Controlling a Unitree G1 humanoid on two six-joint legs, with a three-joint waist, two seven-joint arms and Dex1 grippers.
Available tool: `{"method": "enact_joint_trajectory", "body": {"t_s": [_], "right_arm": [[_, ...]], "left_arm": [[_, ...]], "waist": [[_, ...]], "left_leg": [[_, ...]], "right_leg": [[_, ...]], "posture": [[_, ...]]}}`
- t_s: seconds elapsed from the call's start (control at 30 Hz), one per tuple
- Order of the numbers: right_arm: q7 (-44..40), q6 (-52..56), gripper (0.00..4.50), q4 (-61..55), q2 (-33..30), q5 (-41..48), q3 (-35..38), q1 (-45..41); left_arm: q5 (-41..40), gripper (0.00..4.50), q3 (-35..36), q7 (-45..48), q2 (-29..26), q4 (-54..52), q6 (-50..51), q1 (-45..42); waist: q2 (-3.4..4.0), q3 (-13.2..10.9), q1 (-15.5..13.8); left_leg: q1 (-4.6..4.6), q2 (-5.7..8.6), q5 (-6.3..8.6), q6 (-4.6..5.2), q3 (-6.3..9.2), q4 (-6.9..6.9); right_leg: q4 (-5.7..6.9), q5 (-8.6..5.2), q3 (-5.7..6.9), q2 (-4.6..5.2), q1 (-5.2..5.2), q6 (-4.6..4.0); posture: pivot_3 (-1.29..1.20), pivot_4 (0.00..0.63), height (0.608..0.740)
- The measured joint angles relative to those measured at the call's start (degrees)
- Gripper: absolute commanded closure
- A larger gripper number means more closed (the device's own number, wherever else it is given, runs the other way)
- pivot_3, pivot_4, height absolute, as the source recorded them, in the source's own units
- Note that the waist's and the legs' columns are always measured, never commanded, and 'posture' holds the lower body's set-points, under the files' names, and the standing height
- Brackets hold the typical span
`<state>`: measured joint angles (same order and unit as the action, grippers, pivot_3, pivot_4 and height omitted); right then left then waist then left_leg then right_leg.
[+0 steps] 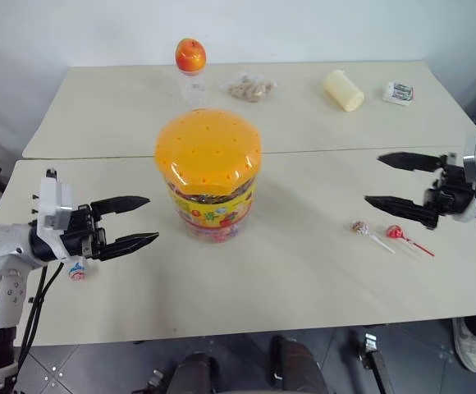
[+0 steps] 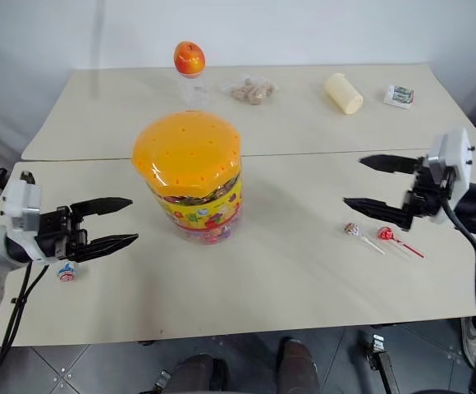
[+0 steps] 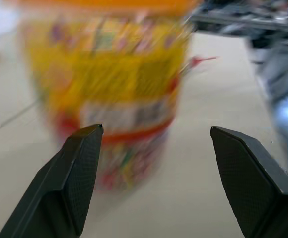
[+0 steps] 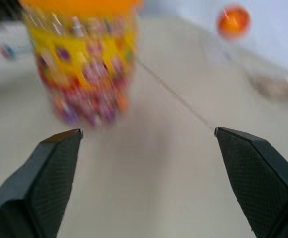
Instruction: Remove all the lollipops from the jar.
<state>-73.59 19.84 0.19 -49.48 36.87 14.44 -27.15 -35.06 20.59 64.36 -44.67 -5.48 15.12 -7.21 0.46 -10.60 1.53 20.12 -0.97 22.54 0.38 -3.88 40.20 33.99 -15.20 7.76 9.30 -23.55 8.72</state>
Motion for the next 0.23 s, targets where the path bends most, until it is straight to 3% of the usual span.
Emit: {"method": "enact_joint_trajectory", "body": {"t_s": [0.23], "right_arm": [[-5.54,-14.43,0.06,4.98,9.76,-8.49,-12.14,-0.36]], "left_arm": [[10.07,0.85,-2.25,-10.18,5.92,0.08,-7.24,1.81]], "waist": [[-0.08,-0.01,-1.85]], "left_leg": [[0.11,0.14,0.03,0.05,0.11,0.12]], "right_leg": [[-0.09,0.05,0.02,0.07,0.07,0.09]], "posture": [[0.0,0.15,0.74]]}}
